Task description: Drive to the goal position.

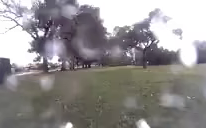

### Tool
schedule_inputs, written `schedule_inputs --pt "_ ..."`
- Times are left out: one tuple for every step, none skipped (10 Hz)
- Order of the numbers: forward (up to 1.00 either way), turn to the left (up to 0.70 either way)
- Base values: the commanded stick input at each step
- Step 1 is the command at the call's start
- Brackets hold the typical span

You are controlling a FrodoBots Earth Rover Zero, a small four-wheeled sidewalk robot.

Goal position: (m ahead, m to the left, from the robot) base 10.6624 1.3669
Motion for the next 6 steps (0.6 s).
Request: schedule_inputs --pt "1.0 0.24" --pt "1.0 0.01" --pt "1.0 0.01" --pt "1.0 0.01" --pt "1.0 0.01" --pt "1.0 0.01"
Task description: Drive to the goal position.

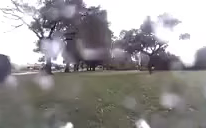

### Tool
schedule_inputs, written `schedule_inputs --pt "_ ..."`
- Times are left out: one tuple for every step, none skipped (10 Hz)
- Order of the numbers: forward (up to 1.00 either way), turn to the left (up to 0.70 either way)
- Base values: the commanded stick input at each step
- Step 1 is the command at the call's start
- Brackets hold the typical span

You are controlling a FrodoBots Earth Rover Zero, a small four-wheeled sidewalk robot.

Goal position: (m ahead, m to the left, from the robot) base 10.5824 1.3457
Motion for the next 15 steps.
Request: schedule_inputs --pt "1.0 0.01" --pt "1.0 0.01" --pt "1.0 0.01" --pt "1.0 0.01" --pt "1.0 0.01" --pt "1.0 0.01" --pt "1.0 0.01" --pt "1.0 0.01" --pt "1.0 0.01" --pt "1.0 0.01" --pt "1.0 0.01" --pt "1.0 0.01" --pt "1.0 0.01" --pt "1.0 0.01" --pt "1.0 0.01"
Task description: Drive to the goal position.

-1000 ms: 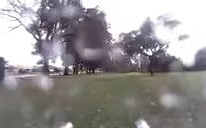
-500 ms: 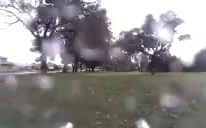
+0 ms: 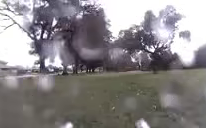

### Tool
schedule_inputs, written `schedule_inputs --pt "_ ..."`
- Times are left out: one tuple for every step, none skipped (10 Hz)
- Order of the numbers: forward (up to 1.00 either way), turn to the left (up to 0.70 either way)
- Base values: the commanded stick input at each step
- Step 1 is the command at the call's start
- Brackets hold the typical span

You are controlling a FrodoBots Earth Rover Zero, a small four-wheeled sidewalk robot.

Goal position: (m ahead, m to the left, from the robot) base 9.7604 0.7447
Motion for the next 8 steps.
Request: schedule_inputs --pt "1.0 0.01" --pt "1.0 0.01" --pt "1.0 0.01" --pt "1.0 0.01" --pt "1.0 0.01" --pt "1.0 0.01" --pt "1.0 0.01" --pt "1.0 0.01"
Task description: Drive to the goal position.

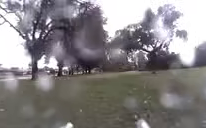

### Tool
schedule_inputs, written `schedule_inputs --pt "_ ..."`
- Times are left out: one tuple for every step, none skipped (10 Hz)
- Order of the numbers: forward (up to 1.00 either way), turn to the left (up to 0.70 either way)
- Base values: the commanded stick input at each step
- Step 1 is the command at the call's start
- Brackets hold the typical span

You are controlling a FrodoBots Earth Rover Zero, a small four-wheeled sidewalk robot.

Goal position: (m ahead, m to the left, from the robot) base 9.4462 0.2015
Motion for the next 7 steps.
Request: schedule_inputs --pt "1.0 0.01" --pt "1.0 0.05" --pt "1.0 0.24" --pt "1.0 0.37" --pt "1.0 0.4" --pt "1.0 0.41" --pt "1.0 0.41"
